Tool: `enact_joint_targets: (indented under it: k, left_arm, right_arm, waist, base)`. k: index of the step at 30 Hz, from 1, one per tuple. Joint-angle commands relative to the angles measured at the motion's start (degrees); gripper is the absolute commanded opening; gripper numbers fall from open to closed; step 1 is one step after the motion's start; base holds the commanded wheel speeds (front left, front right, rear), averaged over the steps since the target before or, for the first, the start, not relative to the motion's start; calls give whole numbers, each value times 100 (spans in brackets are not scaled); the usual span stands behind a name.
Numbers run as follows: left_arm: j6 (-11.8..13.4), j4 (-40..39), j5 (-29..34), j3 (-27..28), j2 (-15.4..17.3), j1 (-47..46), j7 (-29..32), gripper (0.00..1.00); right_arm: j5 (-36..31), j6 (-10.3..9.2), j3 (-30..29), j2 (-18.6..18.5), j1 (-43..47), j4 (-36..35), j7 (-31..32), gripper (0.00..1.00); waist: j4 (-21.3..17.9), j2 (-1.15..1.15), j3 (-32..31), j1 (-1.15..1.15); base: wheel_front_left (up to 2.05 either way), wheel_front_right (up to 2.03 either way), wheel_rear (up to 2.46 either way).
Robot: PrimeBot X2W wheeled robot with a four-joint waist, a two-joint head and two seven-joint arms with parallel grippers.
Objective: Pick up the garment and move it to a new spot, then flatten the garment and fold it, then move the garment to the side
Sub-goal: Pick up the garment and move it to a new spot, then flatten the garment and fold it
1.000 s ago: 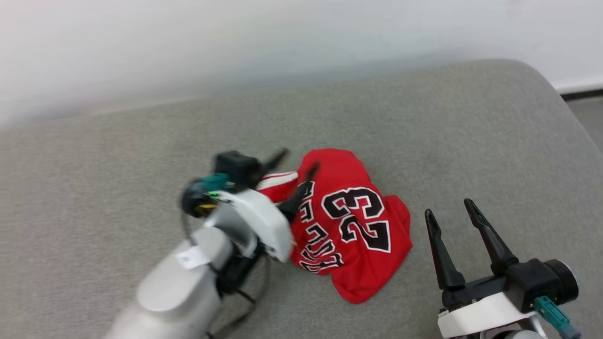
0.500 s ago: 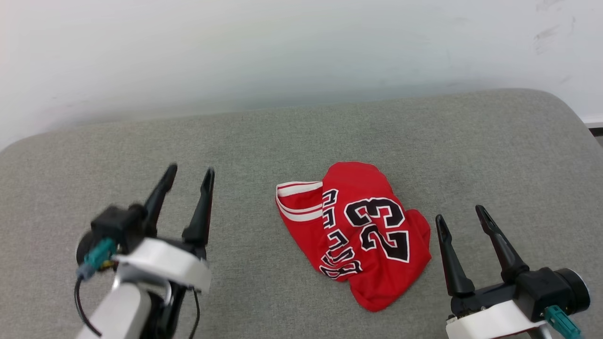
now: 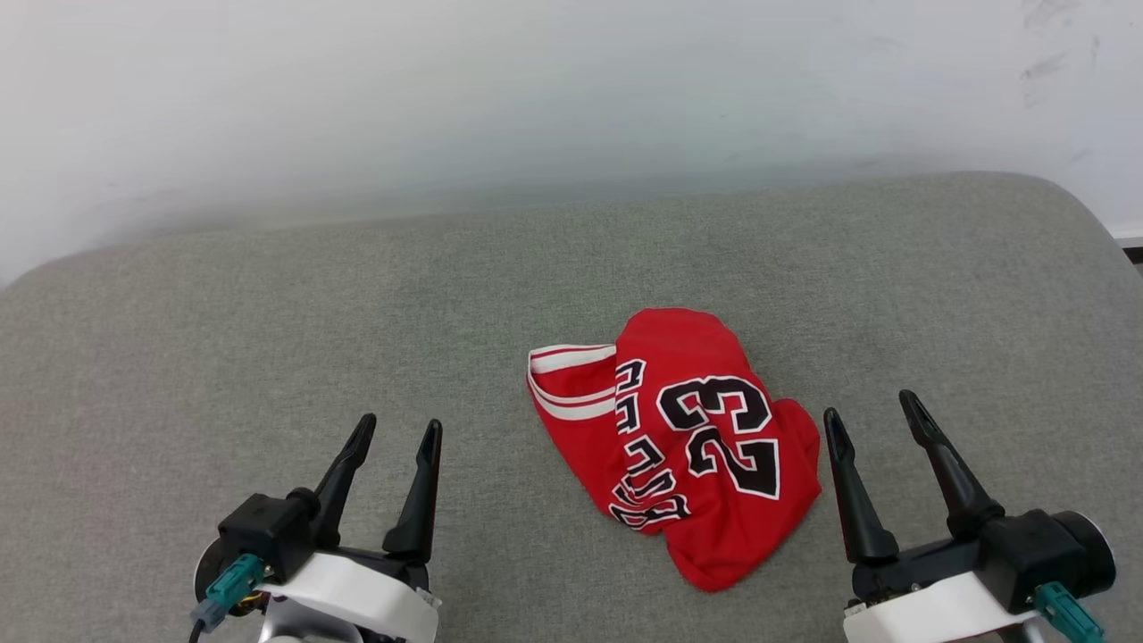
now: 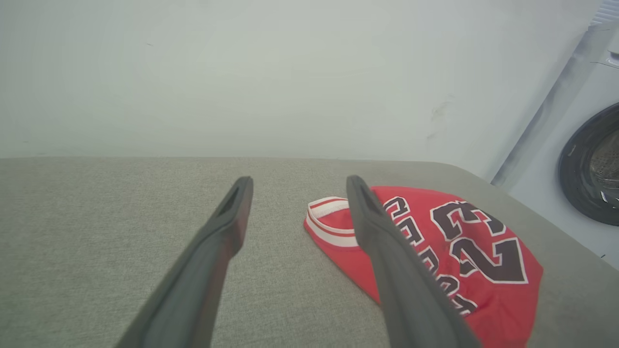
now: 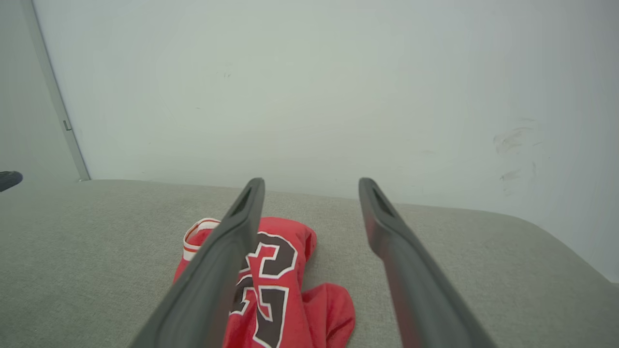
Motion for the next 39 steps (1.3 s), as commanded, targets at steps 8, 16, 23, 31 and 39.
enact_joint_targets:
  k: [8, 16, 23, 31, 39]
  left_arm:
    - [-168, 283, 110, -157, 7, -283, 358, 100]
    - [-199, 420, 44, -518, 67, -1073, 1879, 100]
    - [-161, 743, 24, -801, 143, -1989, 3473, 100]
    - [-147, 1365, 25, -907, 102, -2724, 4129, 100]
    - [-278, 2138, 155, -1191, 41, -2963, 4239, 100]
  right_arm:
    - [33, -4, 82, 1, -48, -53, -10, 100]
    - [-9, -4, 137, 1, -162, -77, -10, 100]
    - [-41, -4, 232, 2, -327, -119, -10, 100]
    - [22, -4, 383, 2, -490, -133, -10, 100]
    - [77, -4, 405, 2, -573, -146, -10, 100]
  waist:
    - [-166, 0, 148, 0]
    - [-335, 0, 518, 0]
    - [-505, 0, 984, 0]
    - [-699, 0, 1389, 0]
    - [-758, 0, 1589, 0]
  base:
    - [0, 0, 0]
    - [0, 0, 0]
    - [0, 0, 0]
    - [0, 0, 0]
    - [0, 0, 0]
